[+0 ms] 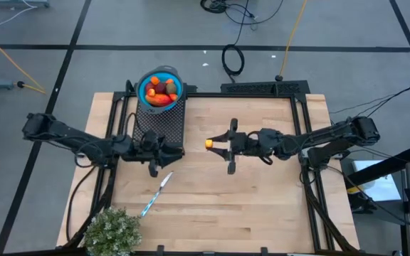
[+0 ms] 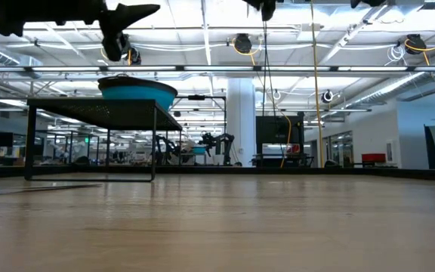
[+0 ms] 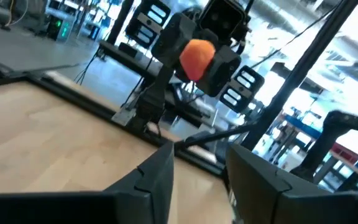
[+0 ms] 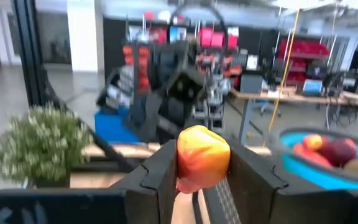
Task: Pick & Place Fruit
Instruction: Put the orange pear into the blue strainer bowl on the shelf
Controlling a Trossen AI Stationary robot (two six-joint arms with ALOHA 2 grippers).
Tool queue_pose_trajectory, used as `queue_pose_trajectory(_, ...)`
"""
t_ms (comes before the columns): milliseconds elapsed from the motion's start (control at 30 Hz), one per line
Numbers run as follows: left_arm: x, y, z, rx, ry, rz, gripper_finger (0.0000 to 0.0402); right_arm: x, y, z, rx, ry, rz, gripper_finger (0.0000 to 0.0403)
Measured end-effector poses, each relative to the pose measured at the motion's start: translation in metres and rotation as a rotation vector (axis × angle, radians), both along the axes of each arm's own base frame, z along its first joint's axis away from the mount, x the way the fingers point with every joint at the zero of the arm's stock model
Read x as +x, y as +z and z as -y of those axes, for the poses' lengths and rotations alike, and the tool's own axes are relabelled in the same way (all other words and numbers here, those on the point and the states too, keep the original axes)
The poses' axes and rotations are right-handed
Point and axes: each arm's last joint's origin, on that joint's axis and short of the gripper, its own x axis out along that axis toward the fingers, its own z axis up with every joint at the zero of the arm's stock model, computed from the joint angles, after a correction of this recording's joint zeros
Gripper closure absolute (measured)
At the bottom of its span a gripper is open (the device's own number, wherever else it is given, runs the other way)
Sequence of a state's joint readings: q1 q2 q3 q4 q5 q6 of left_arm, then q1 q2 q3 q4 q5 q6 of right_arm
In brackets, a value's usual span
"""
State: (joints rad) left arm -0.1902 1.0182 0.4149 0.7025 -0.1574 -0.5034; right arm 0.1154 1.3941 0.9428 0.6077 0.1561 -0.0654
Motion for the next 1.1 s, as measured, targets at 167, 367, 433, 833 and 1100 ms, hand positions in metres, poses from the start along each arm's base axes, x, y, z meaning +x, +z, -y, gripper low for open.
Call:
queue_pose_trajectory(167,0.015,0.000,0.003,0.021,0.004,0.056,0.0232,-0.001,0.009,0.000,0.011,0.003,0.098,0.0285)
queue_pose_trajectory(367,0.040,0.013,0.008,0.125,0.019,0.070,0.0217,-0.002,0.015,0.000,0.056,0.011,0.162,0.0287)
queue_pose_trajectory(433,0.048,0.019,0.009,0.168,0.025,0.076,0.0218,-0.002,0.015,0.000,0.074,0.014,0.160,0.0287)
queue_pose_trajectory(833,0.082,0.035,-0.001,0.209,0.047,0.050,0.0204,-0.002,0.014,-0.002,0.068,0.044,0.150,0.0287)
queue_pose_trajectory(1100,0.103,0.039,-0.002,0.216,0.025,0.036,0.0203,-0.002,0.014,-0.002,0.065,0.042,0.144,0.0287)
